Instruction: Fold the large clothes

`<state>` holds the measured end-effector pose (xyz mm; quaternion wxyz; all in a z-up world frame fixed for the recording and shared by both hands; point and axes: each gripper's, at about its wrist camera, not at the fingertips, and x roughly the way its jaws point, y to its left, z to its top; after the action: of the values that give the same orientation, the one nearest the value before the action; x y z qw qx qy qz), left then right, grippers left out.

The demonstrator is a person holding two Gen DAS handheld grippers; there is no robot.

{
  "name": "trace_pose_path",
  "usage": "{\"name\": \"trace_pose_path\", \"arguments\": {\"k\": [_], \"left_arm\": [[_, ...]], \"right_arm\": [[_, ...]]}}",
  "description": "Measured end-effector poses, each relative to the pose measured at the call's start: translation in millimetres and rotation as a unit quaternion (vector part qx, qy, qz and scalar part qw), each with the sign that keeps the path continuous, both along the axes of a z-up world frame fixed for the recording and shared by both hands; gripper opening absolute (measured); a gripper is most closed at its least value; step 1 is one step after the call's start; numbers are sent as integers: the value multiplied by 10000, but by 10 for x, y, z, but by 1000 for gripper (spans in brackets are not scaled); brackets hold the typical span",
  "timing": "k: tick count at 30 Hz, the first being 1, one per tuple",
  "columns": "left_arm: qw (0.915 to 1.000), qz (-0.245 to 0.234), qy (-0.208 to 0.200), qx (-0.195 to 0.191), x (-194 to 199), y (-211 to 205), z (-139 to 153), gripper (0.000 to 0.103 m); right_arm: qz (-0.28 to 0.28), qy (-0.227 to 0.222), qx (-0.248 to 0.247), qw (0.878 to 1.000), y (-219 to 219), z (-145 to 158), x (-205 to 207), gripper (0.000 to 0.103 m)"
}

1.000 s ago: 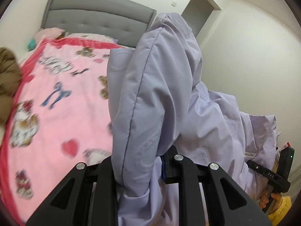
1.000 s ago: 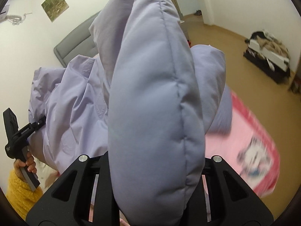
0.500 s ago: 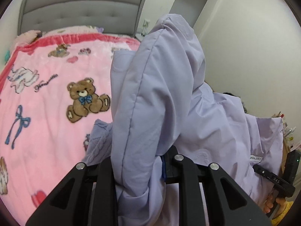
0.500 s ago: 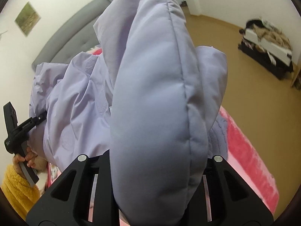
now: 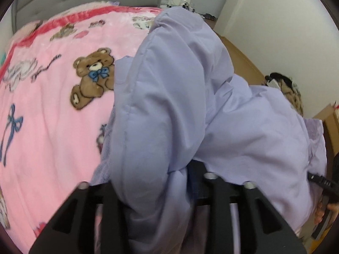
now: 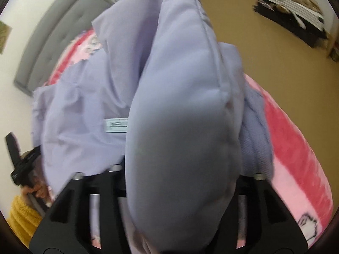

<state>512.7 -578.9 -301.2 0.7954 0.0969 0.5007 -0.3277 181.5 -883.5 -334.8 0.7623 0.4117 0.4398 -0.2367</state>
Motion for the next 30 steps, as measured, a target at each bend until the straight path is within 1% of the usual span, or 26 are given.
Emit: {"name": "trace_pose_path", "arguments": {"k": [1, 2, 4, 5, 6, 7, 8, 9, 10, 11, 12, 13, 14, 15, 16, 17, 18, 19, 20, 22, 23, 26, 28, 30], "left_arm": [[9999, -33, -83, 47, 2, 9, -4, 56], [9998, -40, -163, 122, 7, 37, 7, 64], [9995, -78, -239, 212, 30, 119, 69, 66], [9994, -112, -253, 194, 47, 160, 108, 67], [9993, -157, -286, 177, 75, 204, 140, 67], [9990, -205, -354, 159, 86, 252, 197, 71], [9979, -186, -570, 237, 89, 316, 281, 77], [9966, -156, -766, 258, 87, 367, 356, 78], [9952, -143, -942, 216, 81, 424, 449, 78], [9930, -91, -1174, 101, 63, 482, 583, 78], [9904, -61, -1379, -50, 49, 498, 709, 79], [9876, -93, -1554, -188, 29, 474, 809, 81], [9840, -223, -1744, -288, 17, 346, 916, 82], [9830, -359, -1773, -302, 16, 232, 953, 82], [9825, -547, -1752, -311, 21, 87, 966, 82], [9834, -758, -1630, -263, 38, -117, 932, 82], [9842, -882, -1526, -179, 53, -279, 876, 82], [9853, -929, -1435, -38, 76, -416, 795, 82], [9869, -926, -1296, 265, 116, -570, 659, 82], [9895, -827, -965, 692, 185, -682, 425, 82], [9909, -709, -819, 797, 226, -677, 312, 82], [9947, -291, -609, 779, 307, -522, 135, 82], [9956, -278, -419, 789, 333, -416, 6, 82], [9948, -395, -430, 830, 298, -334, -99, 82]], "right_arm": [[-57, -47, 27, 10000, 5, -9, -49, 66], [-187, -141, 53, 9997, -30, 8, -115, 70], [-428, -268, 9, 9987, -59, 125, -242, 76], [-518, -246, -70, 9983, -88, 178, -296, 78], [-652, -209, -234, 9974, -149, 312, -372, 80], [-700, -229, -380, 9966, -133, 433, -422, 80], [-672, -230, -664, 9953, -136, 601, -457, 80], [-561, -247, -853, 9945, -198, 686, -436, 78], [-312, -334, -1133, 9925, -236, 824, -395, 75], [-117, -406, -1312, 9905, -396, 865, -323, 65], [245, -540, -1568, 9858, -355, 1003, -216, 54], [571, -655, -1724, 9812, -337, 1077, -97, 49], [844, -660, -1860, 9767, -336, 1111, 66, 43], [1041, -593, -1913, 9742, -336, 1109, 245, 40], [1215, -527, -1908, 9727, -283, 1098, 401, 38], [1358, -402, -1910, 9713, -297, 1000, 588, 33], [1405, -222, -1932, 9708, -231, 949, 724, 29], [1384, 13, -2014, 9697, -236, 838, 846, 28], [1274, 167, -2117, 9689, -261, 735, 922, 27], [1050, 152, -2114, 9716, -306, 660, 981, 27], [918, 191, -2017, 9749, -340, 574, 986, 27], [827, 238, -1866, 9787, -425, 330, 923, 27], [856, 257, -1815, 9793, -445, 170, 862, 26], [851, 265, -1638, 9825, -452, 27, 783, 25]]}}
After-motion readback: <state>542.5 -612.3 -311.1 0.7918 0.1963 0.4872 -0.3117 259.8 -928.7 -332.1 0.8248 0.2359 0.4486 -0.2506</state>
